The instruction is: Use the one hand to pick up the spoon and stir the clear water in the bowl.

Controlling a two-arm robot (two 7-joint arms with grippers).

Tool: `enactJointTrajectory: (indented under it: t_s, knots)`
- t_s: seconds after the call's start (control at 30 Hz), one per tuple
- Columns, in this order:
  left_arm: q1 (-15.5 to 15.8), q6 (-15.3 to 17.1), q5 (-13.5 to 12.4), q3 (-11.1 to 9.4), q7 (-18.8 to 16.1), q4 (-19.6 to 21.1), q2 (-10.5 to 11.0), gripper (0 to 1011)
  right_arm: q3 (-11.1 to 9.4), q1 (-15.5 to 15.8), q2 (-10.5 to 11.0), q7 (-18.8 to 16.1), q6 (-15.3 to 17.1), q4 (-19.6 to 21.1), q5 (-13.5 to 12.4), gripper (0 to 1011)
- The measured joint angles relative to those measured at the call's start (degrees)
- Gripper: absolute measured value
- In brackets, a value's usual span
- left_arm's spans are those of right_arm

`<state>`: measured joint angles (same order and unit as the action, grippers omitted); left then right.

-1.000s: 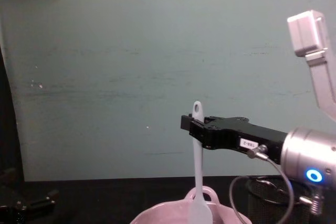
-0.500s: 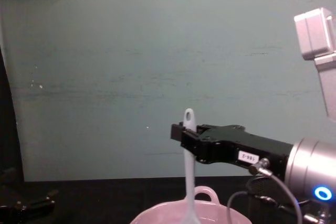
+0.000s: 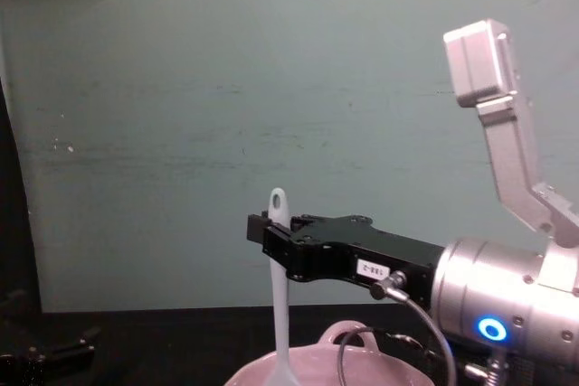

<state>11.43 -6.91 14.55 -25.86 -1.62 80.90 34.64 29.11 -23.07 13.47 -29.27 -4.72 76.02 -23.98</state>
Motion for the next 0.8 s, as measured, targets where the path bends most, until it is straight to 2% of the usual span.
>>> enactJointTrajectory:
  t_s: [0.17,0.43,0.7,0.8]
  knots:
    - [0.0,0.0,0.0,0.0,0.0,0.0,0.0,1011,0.17,-1.94,-1.16,0.59,-0.64,-2.75,1.1,123]
    - [0.0,0.0,0.0,0.0,0.0,0.0,0.0,1011,-0.99,-2.82,-1.08,1.17,-0.85,-4.0,1.51,123]
    - [0.0,0.0,0.0,0.0,0.0,0.0,0.0,1011,-2.79,-1.44,0.67,1.65,-0.46,-0.16,1.23,123]
    - [0.0,0.0,0.0,0.0,0.0,0.0,0.0,1011,-3.61,-0.37,1.59,1.74,-0.38,2.84,0.68,123]
